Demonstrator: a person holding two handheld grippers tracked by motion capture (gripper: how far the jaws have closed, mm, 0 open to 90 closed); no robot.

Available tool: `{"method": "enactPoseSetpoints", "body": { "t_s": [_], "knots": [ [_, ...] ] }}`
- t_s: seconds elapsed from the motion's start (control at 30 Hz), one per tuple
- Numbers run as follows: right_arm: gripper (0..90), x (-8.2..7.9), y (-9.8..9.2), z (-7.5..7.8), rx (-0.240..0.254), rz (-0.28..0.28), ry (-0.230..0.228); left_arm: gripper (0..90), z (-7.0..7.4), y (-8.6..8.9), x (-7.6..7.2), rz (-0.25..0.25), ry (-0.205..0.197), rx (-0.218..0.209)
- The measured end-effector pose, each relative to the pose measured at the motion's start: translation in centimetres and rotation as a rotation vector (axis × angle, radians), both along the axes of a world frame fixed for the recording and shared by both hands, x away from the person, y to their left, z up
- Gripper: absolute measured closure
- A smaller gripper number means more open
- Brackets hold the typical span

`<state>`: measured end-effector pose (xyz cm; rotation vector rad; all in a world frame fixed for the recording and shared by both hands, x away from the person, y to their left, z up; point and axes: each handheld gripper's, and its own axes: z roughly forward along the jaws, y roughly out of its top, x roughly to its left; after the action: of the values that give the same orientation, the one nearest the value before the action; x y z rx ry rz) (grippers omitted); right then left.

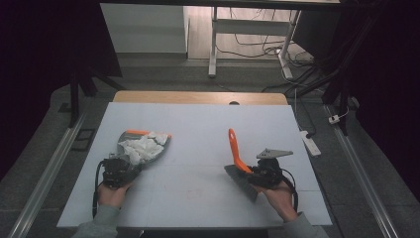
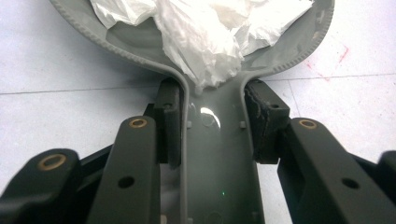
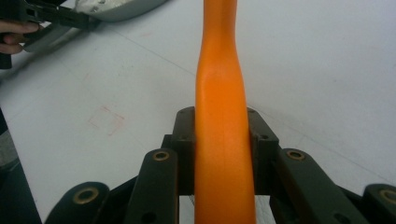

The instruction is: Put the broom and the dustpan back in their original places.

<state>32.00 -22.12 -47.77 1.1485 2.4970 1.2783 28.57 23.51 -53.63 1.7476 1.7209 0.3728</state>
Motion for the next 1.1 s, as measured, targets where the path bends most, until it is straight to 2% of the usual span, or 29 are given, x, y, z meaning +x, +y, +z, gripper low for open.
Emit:
{"method": "enactPoseSetpoints", "body": {
  "t_s": [0.03,0.3,0.5,0.7,0.8,0.9,1.0,1.1],
  "knots": [
    [70.3,0.0,0.0,-0.1,-0.001,-0.001,0.007,61.2,0.0,0.0,0.0,-0.003,0.001,0.009],
    [70.3,0.7,-0.2,-0.6,-0.016,-0.012,0.03,58.3,0.0,-0.2,0.0,-0.01,0.0,-0.002],
    [70.1,1.9,-0.7,-1.1,-0.026,-0.05,0.055,48.2,0.0,-0.2,0.0,-0.032,-0.002,0.001],
    [69.0,3.1,-0.9,-1.4,-0.053,-0.067,0.07,32.9,0.1,0.0,-0.2,-0.057,-0.014,0.007],
    [67.9,3.5,-1.2,-1.6,-0.068,-0.083,0.078,25.9,0.3,-0.1,-0.5,-0.063,-0.025,0.032],
    [66.3,3.9,-1.6,-1.8,-0.066,-0.087,0.089,21.7,0.6,-0.1,-0.7,-0.069,-0.037,0.043],
    [62.6,4.3,-1.8,-1.9,-0.085,-0.092,0.079,20.1,0.9,0.2,-1.1,-0.081,-0.051,0.049],
    [59.8,4.7,-2.1,-2.1,-0.101,-0.105,0.09,19.2,1.3,0.6,-1.6,-0.087,-0.067,0.052]
  ]
}}
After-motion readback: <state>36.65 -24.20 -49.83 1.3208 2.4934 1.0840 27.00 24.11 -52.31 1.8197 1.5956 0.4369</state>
